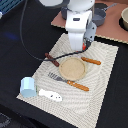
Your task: Interact with the objects in diverse but meaningful ways.
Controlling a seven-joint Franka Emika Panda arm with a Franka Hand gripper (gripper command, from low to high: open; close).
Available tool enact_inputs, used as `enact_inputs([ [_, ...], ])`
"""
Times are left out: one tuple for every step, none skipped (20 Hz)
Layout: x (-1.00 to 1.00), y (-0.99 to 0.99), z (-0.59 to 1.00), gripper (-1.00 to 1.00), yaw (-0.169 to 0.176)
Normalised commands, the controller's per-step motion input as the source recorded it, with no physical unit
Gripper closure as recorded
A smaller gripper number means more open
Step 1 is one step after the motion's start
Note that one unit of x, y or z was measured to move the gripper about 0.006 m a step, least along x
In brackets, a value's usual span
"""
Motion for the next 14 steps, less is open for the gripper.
enact_inputs([
  [0.24,0.71,-0.03,-1.0,0.11],
  [0.15,0.69,-0.03,-1.0,0.108],
  [0.17,0.63,-0.02,-1.0,0.108],
  [0.19,0.54,-0.03,-1.0,0.105],
  [0.15,0.45,-0.1,-1.0,0.084],
  [0.11,0.41,-0.15,-1.0,0.068],
  [0.07,0.33,-0.2,-1.0,0.071],
  [0.01,0.19,-0.25,-1.0,0.052],
  [0.0,0.04,-0.24,-1.0,0.014],
  [0.02,0.0,-0.17,-1.0,0.0],
  [0.19,-0.07,-0.07,-1.0,0.0],
  [0.31,-0.15,0.0,-1.0,0.0],
  [0.51,-0.23,0.09,-1.0,0.0],
  [0.55,-0.2,0.15,-1.0,0.0],
])
